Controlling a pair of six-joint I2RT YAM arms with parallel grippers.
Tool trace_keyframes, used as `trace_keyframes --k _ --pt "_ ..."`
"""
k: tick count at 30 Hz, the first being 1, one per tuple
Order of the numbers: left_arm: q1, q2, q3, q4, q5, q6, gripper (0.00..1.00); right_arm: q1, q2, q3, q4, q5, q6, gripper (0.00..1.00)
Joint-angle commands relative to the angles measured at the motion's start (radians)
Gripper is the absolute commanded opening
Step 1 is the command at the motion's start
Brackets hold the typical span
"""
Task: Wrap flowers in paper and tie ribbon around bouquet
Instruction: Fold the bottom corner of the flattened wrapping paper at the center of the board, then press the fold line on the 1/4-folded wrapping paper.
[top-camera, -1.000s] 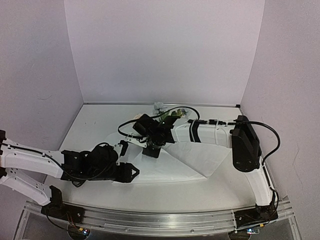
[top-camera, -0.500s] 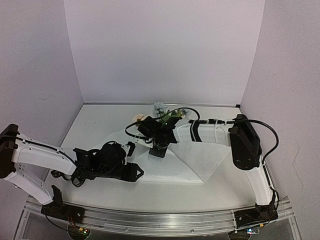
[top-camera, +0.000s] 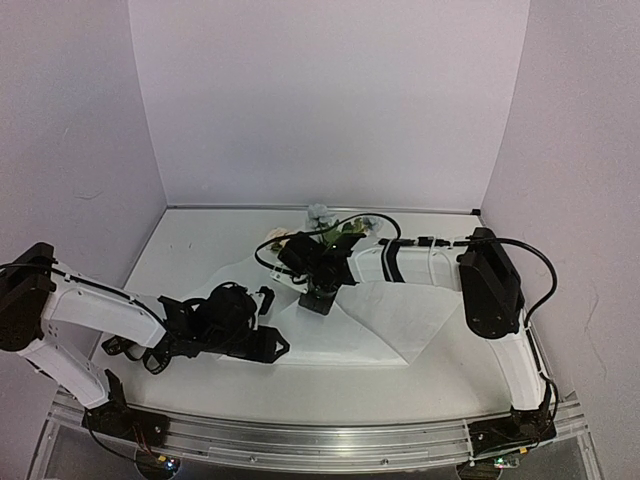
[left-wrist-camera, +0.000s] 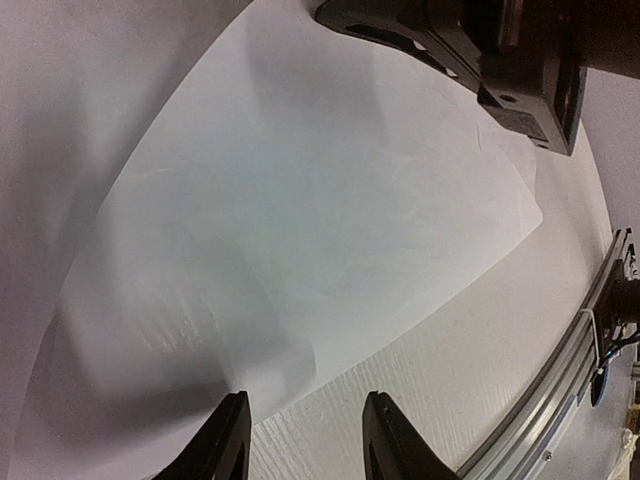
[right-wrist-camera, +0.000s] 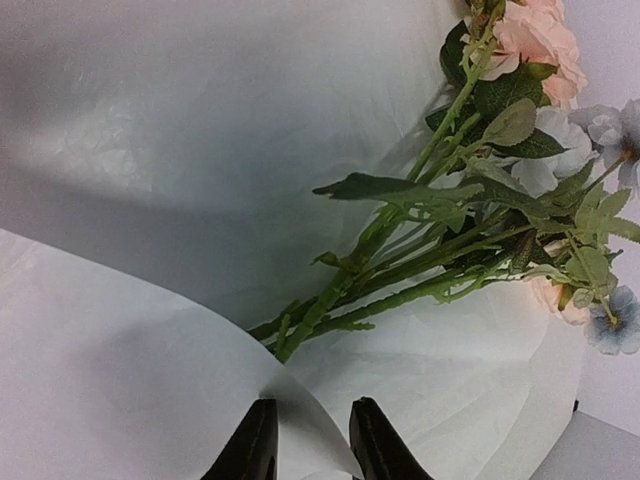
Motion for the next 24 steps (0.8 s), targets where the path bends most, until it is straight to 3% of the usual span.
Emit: trace_keyframes --k 1,11,16,24 --pt "0.012 0.022 0.007 0.072 0.015 0.002 0.40 -0.011 -0.064 0.009 -0.019 -0.012 0.071 0.40" --pt "0.022 0.102 0.046 0.112 0.078 0.038 0.40 -0.017 -0.286 -0.130 -0.108 0.023 0.209 0.85" --pt "0.018 0.127 0.107 0.092 0.116 0.088 0.40 -0.019 -0.477 -0.286 -0.161 0.012 0.316 0.93" --pt "-0.038 0.173 0.216 0.012 0.142 0.191 0.39 -0.020 -0.777 -0.609 -0.193 0.006 0.629 0.96"
